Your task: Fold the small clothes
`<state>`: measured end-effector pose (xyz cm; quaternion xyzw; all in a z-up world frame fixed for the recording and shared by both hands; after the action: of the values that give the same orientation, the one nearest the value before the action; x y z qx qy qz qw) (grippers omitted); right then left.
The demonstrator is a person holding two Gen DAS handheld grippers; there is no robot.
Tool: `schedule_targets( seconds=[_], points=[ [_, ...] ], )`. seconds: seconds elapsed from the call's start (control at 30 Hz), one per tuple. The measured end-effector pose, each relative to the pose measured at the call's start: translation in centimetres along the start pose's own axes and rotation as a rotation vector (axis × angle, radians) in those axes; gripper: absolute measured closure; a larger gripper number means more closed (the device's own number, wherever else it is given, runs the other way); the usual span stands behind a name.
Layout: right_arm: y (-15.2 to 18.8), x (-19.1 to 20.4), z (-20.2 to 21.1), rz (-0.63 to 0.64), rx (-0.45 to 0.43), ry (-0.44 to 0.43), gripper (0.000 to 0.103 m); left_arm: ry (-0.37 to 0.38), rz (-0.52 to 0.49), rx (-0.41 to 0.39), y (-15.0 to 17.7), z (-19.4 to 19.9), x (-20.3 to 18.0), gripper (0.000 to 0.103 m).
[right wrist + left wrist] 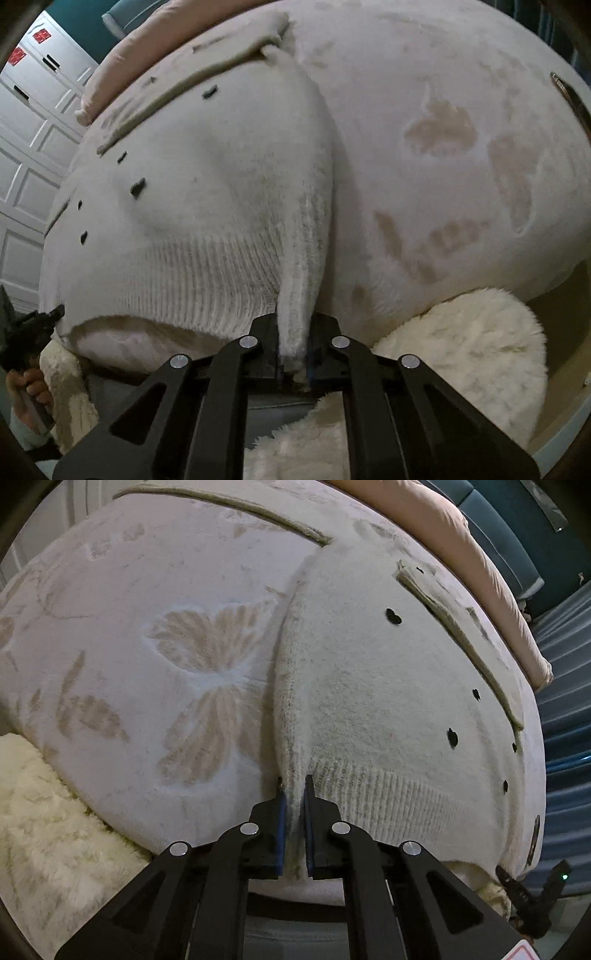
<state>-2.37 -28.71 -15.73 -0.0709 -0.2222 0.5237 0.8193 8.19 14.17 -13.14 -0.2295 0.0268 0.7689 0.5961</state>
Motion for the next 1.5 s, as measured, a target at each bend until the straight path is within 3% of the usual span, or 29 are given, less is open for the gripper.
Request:
schedule_targets(
  seconds=[0.13,0.2,0.27,0.37,0.47,0.53,0.6,0.7,0.73,0.87,0.93,1.0,1.1,1.23,1.3,1.33,1.4,1.5],
  points=[
    [-1.2,1.5,3.0,0.038,-0.059,-0.011,0.096,-0.005,-0.027,0.000,0.3,1.2,0.1,0.097],
    [-1.0,1.6,1.9,0.060,-0.023,0.022,0.095,-0.021,-0.037,0.013,0.7,0.4,0.3,0.097],
    [0.2,0.8,-1.0,0.077,0.067,0.076,0.094,-0.030,-0.037,0.012,0.9,-0.4,0.7,0.097],
    [0.8,0.5,0.3,0.060,0.042,0.094,0.088,-0.020,-0.057,-0.026,0.3,1.4,0.3,0.094],
    [0.3,0.6,2.5,0.056,-0.004,0.176,0.082,0.010,-0.032,-0.092,-1.4,3.9,0.4,0.091],
    [-0.3,0.9,4.2,0.068,-0.062,0.253,0.078,0.020,0.010,-0.154,-3.8,5.7,1.5,0.074],
    [-1.2,1.6,5.0,0.090,-0.096,0.247,0.078,0.026,0.086,-0.217,-7.6,6.8,3.4,0.062],
    [-2.3,4.4,5.3,0.137,-0.134,0.213,0.077,-0.008,0.186,-0.308,-14.3,7.7,6.4,0.061],
    [-2.4,5.3,5.1,0.150,-0.138,0.200,0.073,-0.023,0.221,-0.342,-16.6,7.9,7.4,0.056],
    [-2.5,9.4,3.3,0.174,-0.109,0.128,0.067,-0.071,0.354,-0.436,-25.7,7.6,11.7,0.052],
    [-2.6,11.3,2.1,0.185,-0.083,0.095,0.067,-0.107,0.403,-0.437,-29.6,6.8,14.0,0.051],
    [-2.6,12.8,1.4,0.202,-0.064,0.094,0.067,-0.094,0.481,-0.445,-32.9,5.5,16.2,0.051],
    [-2.9,14.8,0.3,0.235,-0.041,0.094,0.065,-0.104,0.587,-0.436,-35.2,3.8,19.2,0.051],
    [-3.4,16.2,-0.6,0.258,-0.022,0.097,0.060,-0.061,0.703,-0.392,-37.1,1.3,21.9,0.051],
    [-3.8,16.4,-1.0,0.256,-0.019,0.100,0.057,-0.077,0.694,-0.413,-37.7,0.9,22.0,0.054],
    [-4.0,16.4,-1.1,0.253,-0.017,0.101,0.056,-0.092,0.673,-0.414,-38.2,0.7,21.8,0.064],
    [-4.2,16.2,-1.3,0.241,-0.012,0.094,0.056,-0.068,0.637,-0.385,-39.1,0.3,21.3,0.098],
    [-4.6,15.8,-1.3,0.216,-0.020,0.082,0.056,-0.042,0.521,-0.465,-39.8,3.1,17.4,0.099]
  ],
)
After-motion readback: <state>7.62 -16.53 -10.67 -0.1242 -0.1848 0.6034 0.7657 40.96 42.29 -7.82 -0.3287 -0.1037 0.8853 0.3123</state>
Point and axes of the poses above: each gripper's, at about its wrist camera, not at the fingertips, and z roughly against the way its jaws point, x to its left, y to its underside, the point moved 4 cm from there along -z, roughly the way its jaws point, and after that the axes turned 3 degrees about z, right-handed, at the moved point
